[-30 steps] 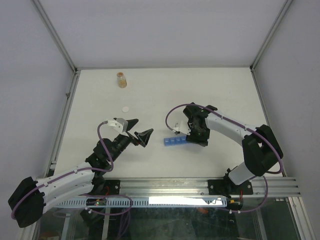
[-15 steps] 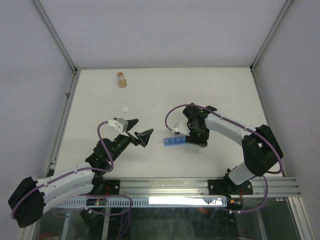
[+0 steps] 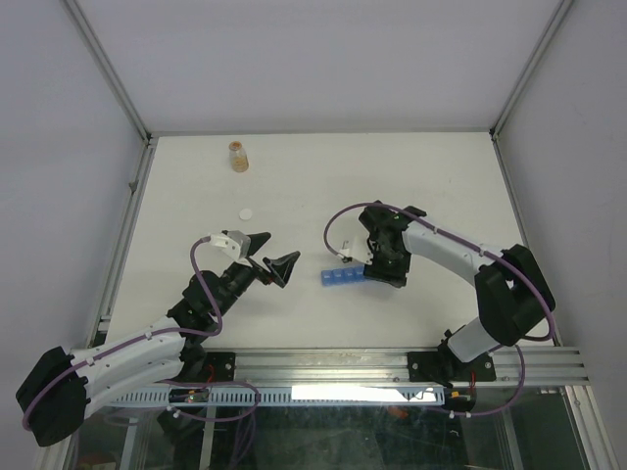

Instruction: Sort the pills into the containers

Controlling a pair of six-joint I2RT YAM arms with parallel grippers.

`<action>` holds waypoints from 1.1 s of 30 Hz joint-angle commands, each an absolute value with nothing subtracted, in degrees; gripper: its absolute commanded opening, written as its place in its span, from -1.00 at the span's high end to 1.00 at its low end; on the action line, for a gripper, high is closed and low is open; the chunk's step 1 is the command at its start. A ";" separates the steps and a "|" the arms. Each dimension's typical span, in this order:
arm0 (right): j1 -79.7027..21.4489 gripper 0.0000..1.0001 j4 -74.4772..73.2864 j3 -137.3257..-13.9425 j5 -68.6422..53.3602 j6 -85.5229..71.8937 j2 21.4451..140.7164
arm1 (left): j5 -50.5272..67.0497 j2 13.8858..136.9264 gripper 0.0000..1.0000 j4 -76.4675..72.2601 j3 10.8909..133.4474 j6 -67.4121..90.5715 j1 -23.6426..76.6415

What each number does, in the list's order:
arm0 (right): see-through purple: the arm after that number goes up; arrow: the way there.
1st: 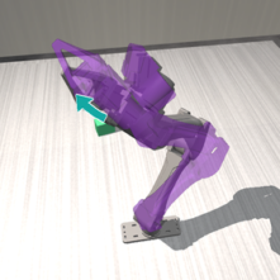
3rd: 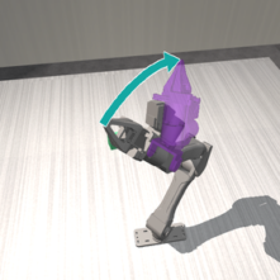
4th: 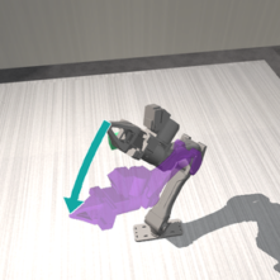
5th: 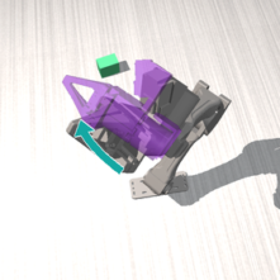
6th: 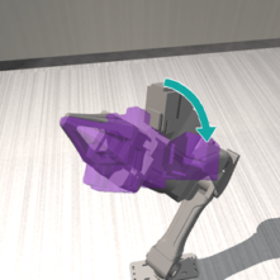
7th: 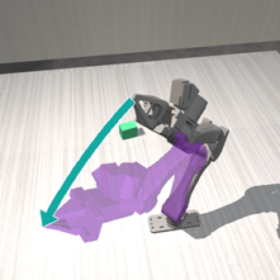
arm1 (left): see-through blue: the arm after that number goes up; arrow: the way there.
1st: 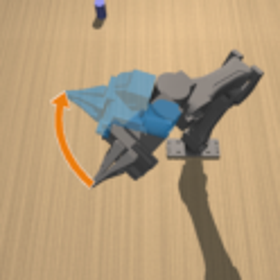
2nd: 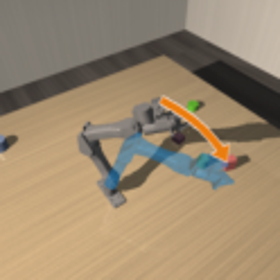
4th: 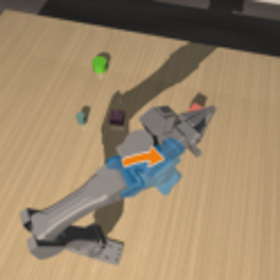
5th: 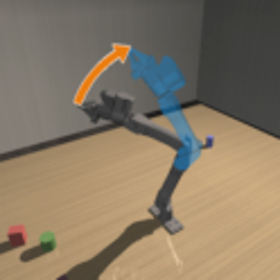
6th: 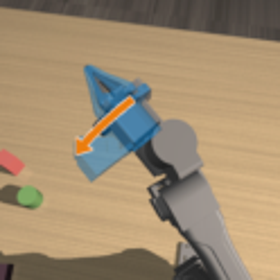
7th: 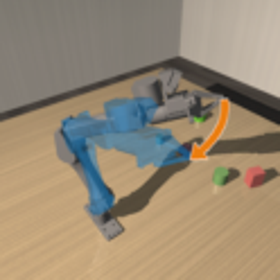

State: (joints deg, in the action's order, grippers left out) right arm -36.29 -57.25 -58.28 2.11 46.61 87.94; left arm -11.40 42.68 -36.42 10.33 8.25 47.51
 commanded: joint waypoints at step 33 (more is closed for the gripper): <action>-34.82 1.00 -56.82 -59.00 3.14 46.74 88.31 | -9.33 42.60 -0.98 -38.97 10.28 7.97 46.61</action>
State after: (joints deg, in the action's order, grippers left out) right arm -36.21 -55.57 -57.19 2.42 46.61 87.79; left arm -10.81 42.70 -36.42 10.33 8.27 47.13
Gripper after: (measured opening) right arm 0.546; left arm 0.990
